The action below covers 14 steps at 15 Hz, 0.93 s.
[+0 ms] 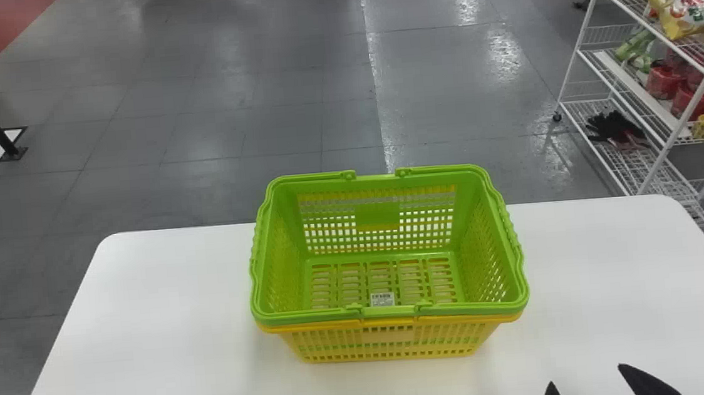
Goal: Grasp handle with right gripper to insert into left gripper then lift and swing left to center
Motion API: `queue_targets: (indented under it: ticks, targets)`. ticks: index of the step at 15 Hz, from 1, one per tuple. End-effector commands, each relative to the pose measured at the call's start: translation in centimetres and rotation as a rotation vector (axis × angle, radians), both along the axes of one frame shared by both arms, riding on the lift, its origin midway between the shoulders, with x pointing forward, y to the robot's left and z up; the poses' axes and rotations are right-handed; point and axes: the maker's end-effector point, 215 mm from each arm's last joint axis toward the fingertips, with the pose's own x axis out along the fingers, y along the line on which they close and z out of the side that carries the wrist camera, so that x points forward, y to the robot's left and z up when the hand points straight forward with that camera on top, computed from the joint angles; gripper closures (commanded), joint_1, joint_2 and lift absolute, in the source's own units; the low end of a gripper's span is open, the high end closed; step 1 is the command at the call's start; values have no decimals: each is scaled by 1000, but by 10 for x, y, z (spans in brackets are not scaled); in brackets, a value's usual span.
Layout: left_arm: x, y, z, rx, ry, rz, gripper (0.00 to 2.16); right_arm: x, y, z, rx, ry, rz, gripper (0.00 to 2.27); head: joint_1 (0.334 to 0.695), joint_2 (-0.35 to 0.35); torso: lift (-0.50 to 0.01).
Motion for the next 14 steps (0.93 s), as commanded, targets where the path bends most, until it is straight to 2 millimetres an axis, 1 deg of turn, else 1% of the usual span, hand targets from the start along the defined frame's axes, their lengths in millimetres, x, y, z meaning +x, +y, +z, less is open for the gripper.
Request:
queue_targets:
  ticks: [1, 5, 6, 7, 8, 9, 10, 11, 14]
  targets:
    - [0, 1, 0, 0, 1, 2, 137, 0, 1, 0, -1, 2, 3, 174, 695, 34, -93]
    - [0, 0, 0, -1, 1, 2, 137, 0, 0, -1, 0, 3, 2, 174, 695, 37, -93]
    - [0, 0, 2, -3, -5, 1, 137, 0, 0, -1, 0, 2, 2, 174, 695, 37, -93]
    - [0, -1, 3, 1, -9, -1, 70, 0, 0, -1, 0, 2, 2, 174, 695, 37, -93]
    - [1, -1, 6, 5, -15, -3, 49, 0, 1, -1, 0, 1, 5, 174, 695, 37, -93]
    - [3, -4, 10, 12, -25, -12, 56, -1, 2, -1, 0, 3, 11, 174, 695, 35, -93]
    - [6, -3, 12, 21, -19, -8, 56, 0, 2, -2, -1, 7, 13, 174, 695, 35, -93]
    - [10, 0, 19, 22, -27, 2, 60, 0, 3, -3, -1, 10, 15, 174, 695, 34, -93]
    - [24, 12, 52, 17, -87, 44, 70, 0, 3, -7, -9, 27, 30, 174, 695, 41, -93]
